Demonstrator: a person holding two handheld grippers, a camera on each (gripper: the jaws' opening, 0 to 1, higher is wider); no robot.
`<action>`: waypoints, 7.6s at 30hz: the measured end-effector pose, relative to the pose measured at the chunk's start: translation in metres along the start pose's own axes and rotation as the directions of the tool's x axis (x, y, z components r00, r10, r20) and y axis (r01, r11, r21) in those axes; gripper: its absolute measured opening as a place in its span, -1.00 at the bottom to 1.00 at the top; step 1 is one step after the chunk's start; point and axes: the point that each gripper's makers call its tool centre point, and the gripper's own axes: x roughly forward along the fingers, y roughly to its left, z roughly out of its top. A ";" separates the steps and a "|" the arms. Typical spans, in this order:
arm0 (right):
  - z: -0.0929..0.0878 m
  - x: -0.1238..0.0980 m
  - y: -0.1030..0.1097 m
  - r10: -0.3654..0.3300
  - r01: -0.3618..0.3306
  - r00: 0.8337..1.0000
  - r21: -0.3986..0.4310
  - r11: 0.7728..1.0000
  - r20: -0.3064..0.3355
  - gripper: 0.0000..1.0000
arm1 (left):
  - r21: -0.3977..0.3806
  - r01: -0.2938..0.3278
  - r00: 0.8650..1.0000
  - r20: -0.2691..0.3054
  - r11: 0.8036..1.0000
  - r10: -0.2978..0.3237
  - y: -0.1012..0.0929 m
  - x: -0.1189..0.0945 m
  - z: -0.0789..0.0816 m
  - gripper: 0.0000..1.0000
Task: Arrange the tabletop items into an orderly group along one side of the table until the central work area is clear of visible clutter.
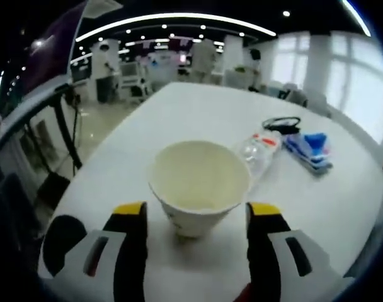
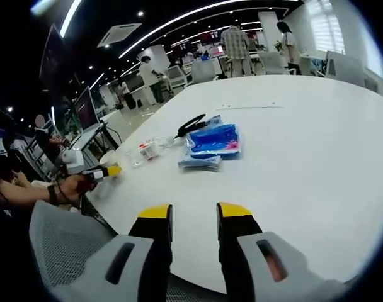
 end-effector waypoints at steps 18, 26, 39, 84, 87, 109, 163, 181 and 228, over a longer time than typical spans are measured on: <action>-0.002 -0.004 -0.005 -0.007 0.005 0.999 0.037 0.999 0.033 -0.46 | 0.152 0.174 0.981 -0.116 0.973 -0.157 -0.046 -0.068 -0.024 0.25; -0.002 -0.004 0.002 0.015 -0.016 0.999 0.028 0.999 0.037 -0.47 | 0.251 0.270 0.962 -0.116 0.929 -0.248 -0.082 -0.076 -0.006 0.27; 0.002 -0.004 0.005 0.020 -0.021 0.998 0.029 0.999 0.052 -0.35 | 0.318 0.355 0.935 -0.125 0.879 -0.333 -0.123 -0.057 0.026 0.48; -0.014 0.003 0.008 0.043 -0.043 0.999 0.011 0.999 -0.018 0.11 | 0.535 0.526 0.821 -0.521 0.661 -0.233 -0.150 0.109 0.032 0.25; -0.013 0.004 0.007 0.041 -0.041 0.999 0.017 0.999 -0.017 0.10 | 0.545 0.523 0.824 -0.520 0.655 -0.225 -0.150 0.113 0.033 0.12; -0.015 0.005 0.005 0.032 -0.032 0.999 0.040 0.999 -0.008 -0.03 | 0.495 0.515 0.818 -0.526 0.700 -0.230 -0.150 0.113 0.032 -0.25; -0.009 0.002 0.012 0.042 -0.042 0.999 0.018 0.999 -0.002 -0.13 | 0.376 0.349 0.927 -0.275 0.859 -0.256 -0.123 0.086 0.098 -0.28; -0.009 0.003 0.012 0.044 -0.044 0.999 0.017 0.999 0.000 -0.13 | 0.371 0.343 0.931 -0.256 0.863 -0.260 -0.124 0.082 0.101 -0.27; -0.005 0.001 0.011 0.043 -0.044 0.999 0.041 0.998 0.027 -0.18 | 0.318 0.331 0.942 -0.057 0.888 -0.331 -0.139 0.059 0.164 -0.59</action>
